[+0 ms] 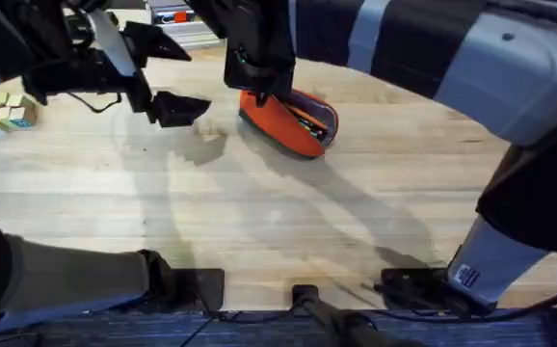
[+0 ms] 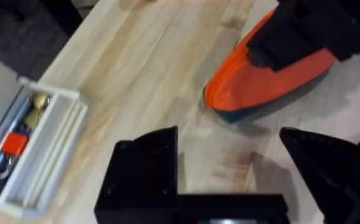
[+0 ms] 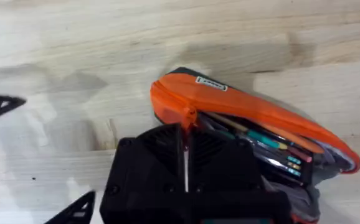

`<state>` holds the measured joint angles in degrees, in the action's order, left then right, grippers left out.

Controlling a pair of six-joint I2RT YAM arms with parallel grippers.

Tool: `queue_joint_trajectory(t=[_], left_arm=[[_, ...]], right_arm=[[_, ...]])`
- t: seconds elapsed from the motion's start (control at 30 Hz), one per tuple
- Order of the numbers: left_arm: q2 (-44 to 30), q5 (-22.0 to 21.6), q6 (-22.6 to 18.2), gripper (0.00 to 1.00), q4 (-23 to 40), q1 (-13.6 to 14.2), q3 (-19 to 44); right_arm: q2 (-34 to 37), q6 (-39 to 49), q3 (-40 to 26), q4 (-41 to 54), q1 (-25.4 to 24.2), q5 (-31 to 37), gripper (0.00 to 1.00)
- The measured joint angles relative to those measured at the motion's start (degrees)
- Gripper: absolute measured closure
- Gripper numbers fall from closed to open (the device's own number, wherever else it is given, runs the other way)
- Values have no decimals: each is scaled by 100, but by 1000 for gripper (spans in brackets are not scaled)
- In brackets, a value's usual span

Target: Unzip the bag, pick up the pens from the table one at a time and place them inside, then zip the bag closed.

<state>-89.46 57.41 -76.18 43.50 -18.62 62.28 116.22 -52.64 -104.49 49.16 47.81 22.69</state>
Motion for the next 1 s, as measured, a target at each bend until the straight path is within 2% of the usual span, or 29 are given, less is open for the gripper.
queue_joint_trajectory(t=[0.23, 0.53, 0.67, 0.87, 1.0], left_arm=[[-737, 219, -10, 8, -530, 413, 14], [-1389, 966, -11, 8, -1128, 537, 13], [-1583, 1218, -13, 8, -1340, 715, 13], [-1816, 1342, -11, 8, -1496, 1020, 13], [-1826, 1363, -11, 8, -1585, 1072, 13]], right_arm=[[-2, 23, 0, 67, 0, -70, 968], [-119, 153, 4, 165, 57, -120, 968], [-186, 170, 4, 176, 84, -138, 968], [-186, 170, 9, 178, 92, -137, 970], [-186, 170, 9, 179, 92, -137, 970]])
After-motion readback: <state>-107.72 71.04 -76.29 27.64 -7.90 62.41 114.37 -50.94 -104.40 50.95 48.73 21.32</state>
